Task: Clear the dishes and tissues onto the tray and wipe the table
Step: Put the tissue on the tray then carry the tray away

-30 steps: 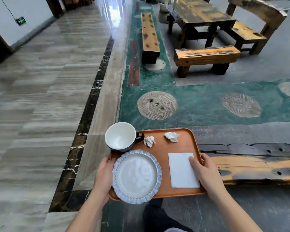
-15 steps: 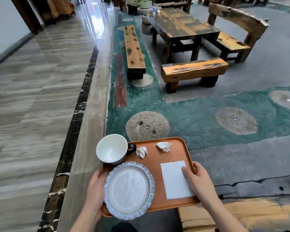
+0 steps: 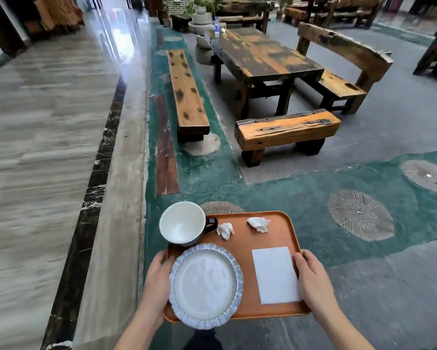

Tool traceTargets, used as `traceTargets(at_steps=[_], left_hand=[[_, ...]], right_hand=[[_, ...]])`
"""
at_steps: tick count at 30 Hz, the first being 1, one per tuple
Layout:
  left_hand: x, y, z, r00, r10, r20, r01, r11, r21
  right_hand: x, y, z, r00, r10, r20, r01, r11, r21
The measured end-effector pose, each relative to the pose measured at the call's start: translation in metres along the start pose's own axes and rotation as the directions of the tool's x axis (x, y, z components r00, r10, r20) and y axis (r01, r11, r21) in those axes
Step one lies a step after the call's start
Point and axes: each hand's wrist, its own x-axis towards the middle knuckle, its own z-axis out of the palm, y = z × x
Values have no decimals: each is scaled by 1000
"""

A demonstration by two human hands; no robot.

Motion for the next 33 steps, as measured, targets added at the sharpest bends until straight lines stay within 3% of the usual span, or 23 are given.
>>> traceTargets(at_steps=[14,33], left_hand=[[266,137,41,999,-39,30,39,999,1],[581,304,210,999,-43,-22,43,999,8]], right_hand=[[235,-138,101,1000,-10,-25,10,1000,-5],[607,-294,138,1000,-1,-7,1,1000,-13]])
